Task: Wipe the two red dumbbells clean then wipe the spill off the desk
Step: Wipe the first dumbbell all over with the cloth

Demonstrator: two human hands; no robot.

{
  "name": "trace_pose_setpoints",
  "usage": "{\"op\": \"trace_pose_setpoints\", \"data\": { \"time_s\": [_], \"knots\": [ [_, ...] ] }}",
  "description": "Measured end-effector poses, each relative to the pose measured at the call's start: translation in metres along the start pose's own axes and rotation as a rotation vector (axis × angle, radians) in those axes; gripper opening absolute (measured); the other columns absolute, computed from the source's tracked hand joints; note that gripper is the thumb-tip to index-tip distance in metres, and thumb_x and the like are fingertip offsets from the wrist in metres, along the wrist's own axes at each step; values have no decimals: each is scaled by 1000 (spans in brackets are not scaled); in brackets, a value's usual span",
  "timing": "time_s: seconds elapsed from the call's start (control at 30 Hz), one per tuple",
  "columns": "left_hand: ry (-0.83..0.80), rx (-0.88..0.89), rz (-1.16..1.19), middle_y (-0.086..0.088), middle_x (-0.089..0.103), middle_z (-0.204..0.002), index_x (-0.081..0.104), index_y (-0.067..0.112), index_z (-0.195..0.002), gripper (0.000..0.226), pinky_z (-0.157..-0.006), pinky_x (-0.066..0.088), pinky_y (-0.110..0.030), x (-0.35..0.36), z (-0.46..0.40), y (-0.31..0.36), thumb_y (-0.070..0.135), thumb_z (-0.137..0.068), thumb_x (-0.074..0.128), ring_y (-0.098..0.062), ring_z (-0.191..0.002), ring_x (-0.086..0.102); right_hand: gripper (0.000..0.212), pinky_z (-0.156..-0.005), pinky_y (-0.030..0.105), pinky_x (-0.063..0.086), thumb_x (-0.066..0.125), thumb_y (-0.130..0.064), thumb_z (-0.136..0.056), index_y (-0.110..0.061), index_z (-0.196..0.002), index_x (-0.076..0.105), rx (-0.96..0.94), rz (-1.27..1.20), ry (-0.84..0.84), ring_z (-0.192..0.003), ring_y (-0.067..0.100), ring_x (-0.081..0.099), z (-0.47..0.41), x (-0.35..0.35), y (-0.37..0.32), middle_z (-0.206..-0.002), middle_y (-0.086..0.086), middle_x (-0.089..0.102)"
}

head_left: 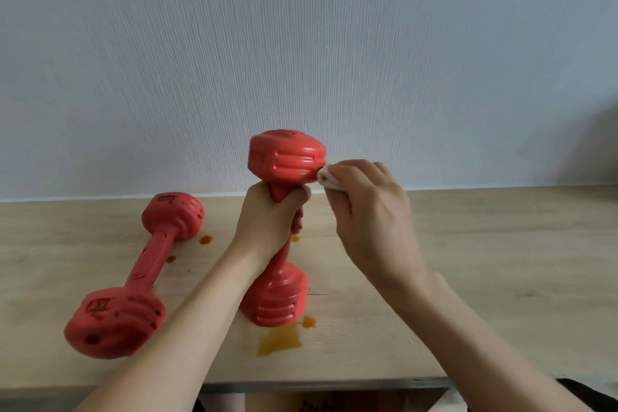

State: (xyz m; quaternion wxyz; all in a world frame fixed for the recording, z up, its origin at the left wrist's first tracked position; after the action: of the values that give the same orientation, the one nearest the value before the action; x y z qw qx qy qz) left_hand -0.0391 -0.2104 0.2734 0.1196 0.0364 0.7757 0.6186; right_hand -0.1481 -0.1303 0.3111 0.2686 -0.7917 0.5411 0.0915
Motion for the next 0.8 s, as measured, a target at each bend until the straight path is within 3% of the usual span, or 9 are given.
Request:
{"op": "trace_pose_setpoints", "data": {
  "time_s": [0.13,0.23,0.47,0.63,0.73,0.8],
  "knots": [
    [-9,12,-22,3,48,-38,52,6,-55,30,-41,39,-15,4,1,0,4,-85,56,-7,-34,45,12,-62,27,35,66,8,-76,-3,-82,65,15,45,-20,-68,31,56,1,7,5,-77,11,65],
    [-72,54,-71,2,48,-39,54,5,-56,28,-44,42,-17,11,5,3,3,-84,56,-7,-36,46,14,-57,33,42,65,4,-80,-5,-70,59,107,-17,-56,-64,34,55,1,13,25,-71,10,62],
    [8,-6,2,2,48,-39,53,7,-57,27,-41,39,-16,3,-4,-2,2,-84,54,-8,-35,46,19,-63,26,35,67,12,-71,-1,-85,67,-44,78,22,-68,31,57,0,-1,-7,-80,12,68],
    [-124,36,-15,2,48,-39,53,5,-56,29,-45,42,-20,10,1,0,0,-84,56,-8,-35,46,13,-56,31,42,63,4,-80,-6,-72,61,88,-17,-56,-64,29,54,-1,8,21,-72,5,62],
    [-297,86,10,-2,48,-41,53,-3,-59,22,-50,43,-26,16,6,2,6,-78,58,-12,-40,46,29,-53,18,30,61,8,-73,-16,-63,48,146,-104,-75,-55,15,41,-2,9,29,-62,-7,45],
    [-400,94,41,-2,50,-45,56,-3,-62,19,-51,43,-22,19,9,4,11,-74,60,-13,-44,49,33,-51,10,27,59,11,-67,-19,-62,46,158,-131,-88,-51,8,35,-3,6,29,-58,-10,40]
  ]
}}
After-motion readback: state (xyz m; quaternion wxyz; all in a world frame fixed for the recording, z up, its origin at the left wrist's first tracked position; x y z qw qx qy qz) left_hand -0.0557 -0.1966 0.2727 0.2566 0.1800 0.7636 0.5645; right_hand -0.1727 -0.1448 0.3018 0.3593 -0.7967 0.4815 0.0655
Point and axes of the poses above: each hand's wrist, its own z-axis away from the middle knuckle, its own x-axis out of the palm, y = z × x, the point moved 6 cm from there along -z, towards the middle knuckle
